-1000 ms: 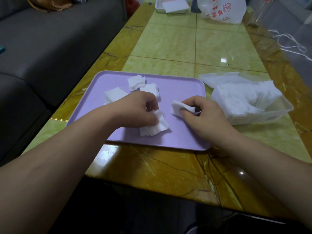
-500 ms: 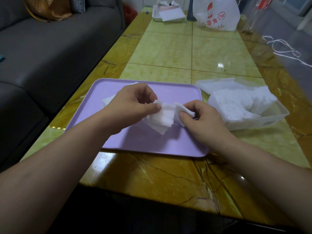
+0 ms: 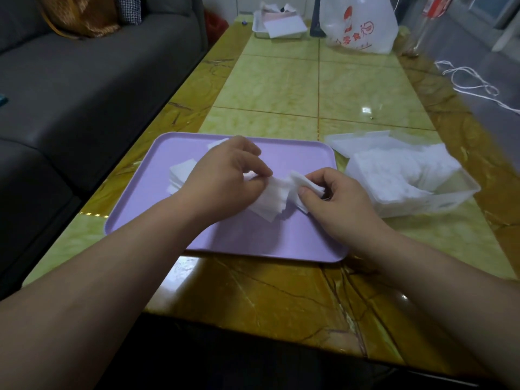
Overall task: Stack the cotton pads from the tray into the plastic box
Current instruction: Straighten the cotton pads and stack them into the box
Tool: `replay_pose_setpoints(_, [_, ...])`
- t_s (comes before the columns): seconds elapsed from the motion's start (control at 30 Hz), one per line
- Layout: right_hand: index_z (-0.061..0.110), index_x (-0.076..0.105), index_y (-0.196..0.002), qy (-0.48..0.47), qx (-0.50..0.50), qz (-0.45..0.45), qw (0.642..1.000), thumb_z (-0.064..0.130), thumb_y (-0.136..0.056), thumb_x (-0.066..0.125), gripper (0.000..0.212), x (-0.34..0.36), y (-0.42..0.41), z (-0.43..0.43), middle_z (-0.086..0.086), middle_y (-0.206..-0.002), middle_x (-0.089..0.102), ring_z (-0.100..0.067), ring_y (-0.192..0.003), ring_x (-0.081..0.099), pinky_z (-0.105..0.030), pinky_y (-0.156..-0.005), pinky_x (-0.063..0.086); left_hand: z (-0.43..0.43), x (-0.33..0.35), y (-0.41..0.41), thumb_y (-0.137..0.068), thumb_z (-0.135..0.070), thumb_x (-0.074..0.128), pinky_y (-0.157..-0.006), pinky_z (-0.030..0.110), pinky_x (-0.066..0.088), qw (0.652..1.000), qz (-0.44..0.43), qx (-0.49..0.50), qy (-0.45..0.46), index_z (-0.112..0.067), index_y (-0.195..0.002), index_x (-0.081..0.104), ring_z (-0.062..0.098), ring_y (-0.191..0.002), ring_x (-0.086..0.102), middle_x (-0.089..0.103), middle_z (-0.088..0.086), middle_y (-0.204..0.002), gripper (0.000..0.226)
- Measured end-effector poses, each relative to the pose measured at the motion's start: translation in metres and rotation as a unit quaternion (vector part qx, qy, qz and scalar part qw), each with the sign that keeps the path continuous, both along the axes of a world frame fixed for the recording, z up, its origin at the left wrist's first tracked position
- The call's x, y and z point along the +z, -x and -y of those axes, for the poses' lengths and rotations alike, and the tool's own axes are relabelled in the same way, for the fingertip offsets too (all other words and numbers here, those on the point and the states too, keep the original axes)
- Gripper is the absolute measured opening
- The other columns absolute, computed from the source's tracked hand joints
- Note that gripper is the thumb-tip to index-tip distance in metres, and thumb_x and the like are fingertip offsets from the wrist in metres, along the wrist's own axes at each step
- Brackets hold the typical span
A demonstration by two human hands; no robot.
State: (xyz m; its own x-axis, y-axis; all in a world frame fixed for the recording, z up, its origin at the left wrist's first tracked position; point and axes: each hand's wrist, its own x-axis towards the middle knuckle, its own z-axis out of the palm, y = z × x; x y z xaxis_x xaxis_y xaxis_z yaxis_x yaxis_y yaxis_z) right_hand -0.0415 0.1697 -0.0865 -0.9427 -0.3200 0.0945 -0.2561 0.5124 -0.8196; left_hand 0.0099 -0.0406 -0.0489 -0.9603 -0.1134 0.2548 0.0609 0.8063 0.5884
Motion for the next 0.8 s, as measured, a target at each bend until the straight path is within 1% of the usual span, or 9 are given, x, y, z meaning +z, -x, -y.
replay_pose_setpoints(0.1, [0.022,0.068,-0.098,0.005,0.0,0.006,1.0,0.027,-0.095,0.067,0.007,0.0,0.0,0.0,0.007,-0.09,0.07,-0.008,-0.077,0.062,-0.016,-0.065,0.045,0.002,0.004,0.0,-0.086,-0.023,0.076,-0.07,0.009,0.042,1.0,-0.014,0.02,-0.02,-0.03,-0.092,0.082,0.005,-0.084,0.065,0.068,-0.015,-0.109,0.011])
replay_pose_setpoints(0.17, [0.022,0.068,-0.098,0.005,-0.003,0.006,1.0,0.028,-0.095,0.067,0.007,0.0,0.0,0.0,0.007,-0.087,0.069,-0.007,-0.074,0.061,-0.018,-0.064,0.044,0.003,0.006,-0.001,-0.085,-0.019,0.076,-0.066,0.008,0.043,0.994,-0.007,0.046,-0.1,-0.03,-0.088,0.081,0.001,-0.072,0.065,0.071,-0.022,-0.088,0.013])
replay_pose_setpoints(0.23, [0.022,0.069,-0.097,0.007,-0.008,0.004,1.0,0.028,-0.095,0.067,0.006,-0.001,0.0,-0.001,0.007,-0.081,0.067,-0.002,-0.066,0.057,-0.013,-0.059,0.042,0.004,0.008,-0.003,-0.086,-0.013,0.074,-0.062,0.01,0.045,0.98,0.004,0.065,-0.186,-0.029,-0.084,0.079,-0.002,-0.063,0.061,0.07,-0.024,-0.07,0.016])
replay_pose_setpoints(0.37, [0.023,0.069,-0.096,0.024,-0.017,0.008,1.0,0.028,-0.095,0.067,0.006,-0.001,0.0,-0.001,0.0,-0.079,0.068,-0.005,-0.062,0.056,-0.017,-0.057,0.044,0.003,0.007,-0.005,-0.091,-0.01,0.067,-0.065,0.018,0.049,0.967,0.041,0.04,-0.248,-0.018,-0.088,0.076,0.004,-0.071,0.062,0.076,0.001,-0.085,0.012])
replay_pose_setpoints(0.47, [0.023,0.069,-0.096,0.046,-0.016,0.022,0.999,0.028,-0.095,0.066,0.006,0.0,-0.001,-0.001,-0.004,-0.081,0.072,-0.022,-0.073,0.068,-0.035,-0.068,0.054,-0.002,0.004,-0.005,-0.096,-0.014,0.064,-0.062,0.018,0.048,0.969,0.065,0.031,-0.237,-0.016,-0.091,0.072,0.006,-0.071,0.061,0.075,0.006,-0.091,0.01])
replay_pose_setpoints(0.53, [0.022,0.068,-0.097,0.064,-0.016,0.037,0.997,0.026,-0.097,0.066,0.005,0.002,-0.002,-0.001,-0.007,-0.084,0.074,-0.027,-0.071,0.071,-0.041,-0.07,0.058,-0.004,0.003,-0.004,-0.098,-0.019,0.062,-0.058,0.027,0.051,0.969,0.078,0.033,-0.23,-0.019,-0.094,0.069,0.009,-0.063,0.059,0.075,0.009,-0.089,0.009])
replay_pose_setpoints(0.6, [0.022,0.068,-0.099,0.072,-0.02,0.047,0.996,0.025,-0.097,0.065,0.005,0.003,-0.003,0.0,-0.009,-0.086,0.074,-0.027,-0.067,0.072,-0.037,-0.068,0.059,-0.006,0.0,-0.004,-0.1,-0.02,0.06,-0.055,0.035,0.056,0.962,0.099,0.031,-0.252,-0.018,-0.096,0.067,0.013,-0.057,0.058,0.073,0.014,-0.087,0.008])
replay_pose_setpoints(0.7, [0.02,0.069,-0.102,0.074,-0.019,0.059,0.995,0.023,-0.097,0.066,0.006,0.004,-0.002,0.0,-0.009,-0.088,0.074,-0.027,-0.066,0.072,-0.033,-0.063,0.059,-0.01,-0.003,-0.005,-0.101,-0.015,0.06,-0.058,0.043,0.06,0.936,0.131,0.028,-0.325,-0.012,-0.1,0.065,0.023,-0.06,0.062,0.07,0.014,-0.082,0.005])
replay_pose_setpoints(0.8, [0.019,0.072,-0.103,0.096,-0.016,0.086,0.992,0.018,-0.095,0.069,0.009,0.005,0.0,-0.003,-0.006,-0.089,0.076,-0.021,-0.065,0.071,-0.031,-0.061,0.06,-0.009,-0.002,-0.004,-0.099,-0.004,0.061,-0.056,0.033,0.058,0.893,0.157,0.014,-0.422,-0.01,-0.11,0.064,0.025,-0.072,0.064,0.07,0.013,-0.09,0.012])
